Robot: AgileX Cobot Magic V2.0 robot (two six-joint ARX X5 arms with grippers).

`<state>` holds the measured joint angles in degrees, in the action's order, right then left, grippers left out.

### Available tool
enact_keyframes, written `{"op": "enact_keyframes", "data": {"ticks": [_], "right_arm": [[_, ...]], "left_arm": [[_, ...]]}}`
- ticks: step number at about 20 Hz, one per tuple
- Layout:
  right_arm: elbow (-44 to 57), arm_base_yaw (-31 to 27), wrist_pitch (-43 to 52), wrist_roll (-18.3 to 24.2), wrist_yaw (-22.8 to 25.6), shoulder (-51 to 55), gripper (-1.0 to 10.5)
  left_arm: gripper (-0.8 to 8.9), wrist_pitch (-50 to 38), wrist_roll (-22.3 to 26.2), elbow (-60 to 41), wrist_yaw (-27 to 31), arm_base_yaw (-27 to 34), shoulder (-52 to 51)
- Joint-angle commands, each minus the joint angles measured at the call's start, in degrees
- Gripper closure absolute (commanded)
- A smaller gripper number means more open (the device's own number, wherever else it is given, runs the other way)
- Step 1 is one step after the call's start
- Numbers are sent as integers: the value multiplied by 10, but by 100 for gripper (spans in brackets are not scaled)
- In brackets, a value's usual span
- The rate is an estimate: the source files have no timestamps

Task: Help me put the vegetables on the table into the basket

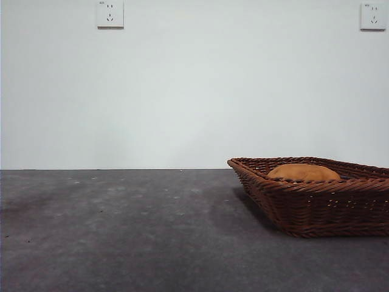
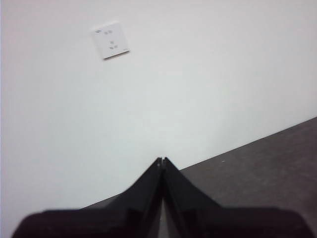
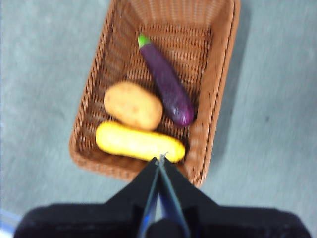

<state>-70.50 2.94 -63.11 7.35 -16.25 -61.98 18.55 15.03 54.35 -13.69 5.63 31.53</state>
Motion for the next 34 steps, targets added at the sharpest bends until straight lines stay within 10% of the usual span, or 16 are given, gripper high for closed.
{"op": "enact_keyframes", "data": {"ticks": [1, 12, 34], "right_arm": [[-2, 0, 24, 3, 3, -1, 945], [-2, 0, 52, 3, 3, -1, 945], [-2, 1, 53, 3, 3, 0, 945]], "left_arm": [[817, -35, 7, -140, 0, 19, -73], [817, -112, -93, -534, 36, 14, -313], [817, -94, -95, -539, 73, -75, -302]]}}
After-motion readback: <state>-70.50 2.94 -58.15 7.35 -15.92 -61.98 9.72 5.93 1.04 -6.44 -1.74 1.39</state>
